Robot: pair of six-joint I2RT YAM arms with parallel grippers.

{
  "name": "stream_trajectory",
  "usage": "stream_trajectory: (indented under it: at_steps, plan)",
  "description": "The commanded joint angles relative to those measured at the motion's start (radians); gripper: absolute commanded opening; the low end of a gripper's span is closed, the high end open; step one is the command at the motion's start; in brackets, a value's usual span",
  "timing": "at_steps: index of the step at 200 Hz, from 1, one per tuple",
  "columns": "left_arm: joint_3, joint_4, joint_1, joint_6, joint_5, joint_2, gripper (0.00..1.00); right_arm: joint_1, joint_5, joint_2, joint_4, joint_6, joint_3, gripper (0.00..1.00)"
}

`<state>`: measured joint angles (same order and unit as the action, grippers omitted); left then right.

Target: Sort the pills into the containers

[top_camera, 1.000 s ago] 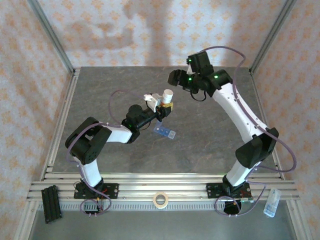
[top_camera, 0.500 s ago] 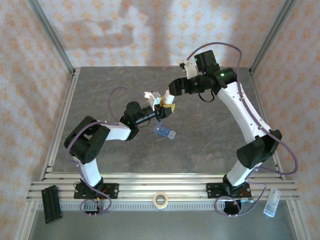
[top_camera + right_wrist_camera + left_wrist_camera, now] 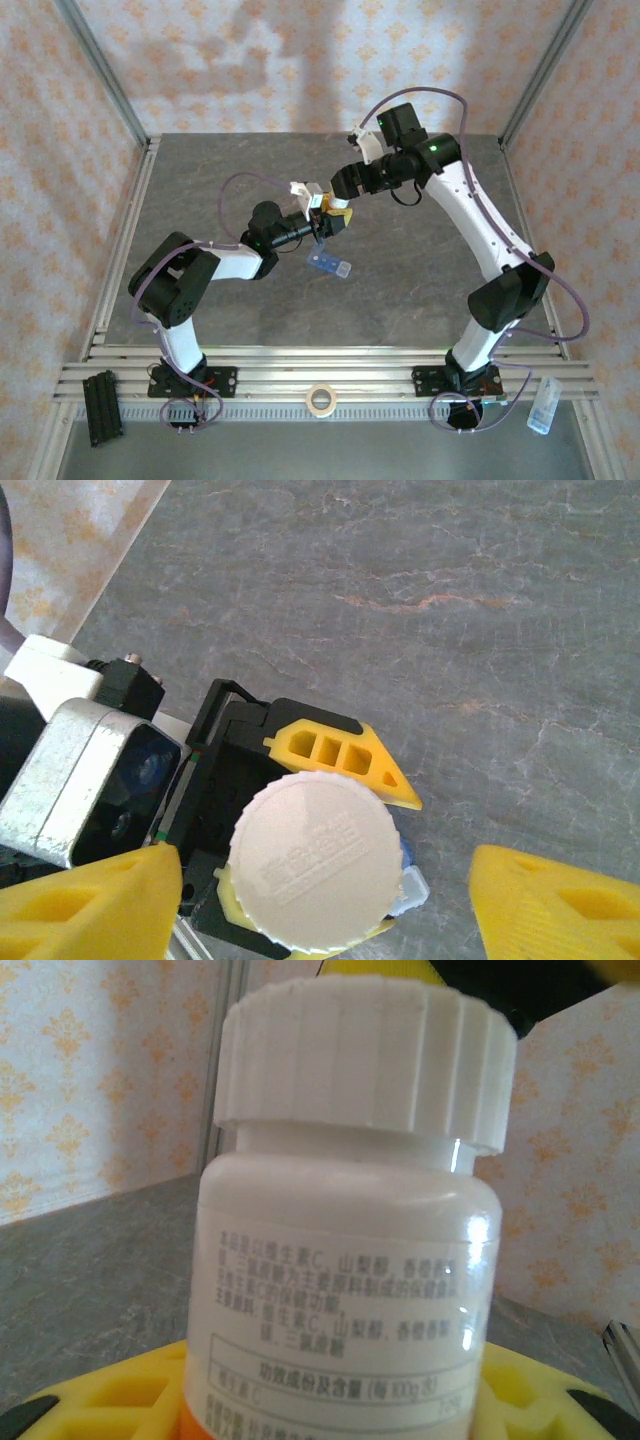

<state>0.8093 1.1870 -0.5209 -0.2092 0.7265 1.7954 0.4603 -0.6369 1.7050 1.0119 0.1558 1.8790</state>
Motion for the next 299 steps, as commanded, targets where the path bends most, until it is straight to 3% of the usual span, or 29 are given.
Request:
stream_trajectory:
  at_steps: [1,32,90,160,208,264,299]
  plan:
    - [0.030,0.038,0.006,-0.004,0.025,-0.006,0.00,0.006,-0.007,0.015,0.026,0.014,0.035,0.69]
    - [0.032,0.038,0.007,-0.006,0.025,-0.009,0.00,0.006,-0.005,0.023,0.028,0.004,0.026,0.52]
    - [0.031,0.026,0.006,0.003,-0.004,-0.021,0.00,0.026,0.057,0.001,-0.082,-0.160,-0.101,0.40]
    - [-0.048,0.022,-0.071,0.235,-0.337,-0.080,0.00,0.082,0.229,-0.033,-0.275,-0.527,-0.272,0.40]
    - [-0.040,0.027,-0.088,0.247,-0.376,-0.061,0.00,0.088,0.271,-0.025,-0.238,-0.529,-0.236,0.46]
    - [-0.029,0.042,-0.062,0.210,-0.339,-0.036,0.00,0.031,0.216,-0.041,-0.062,-0.398,-0.053,0.76]
    - [-0.018,0.043,-0.050,0.195,-0.282,-0.031,0.00,-0.026,0.177,-0.095,0.015,-0.287,-0.035,0.82]
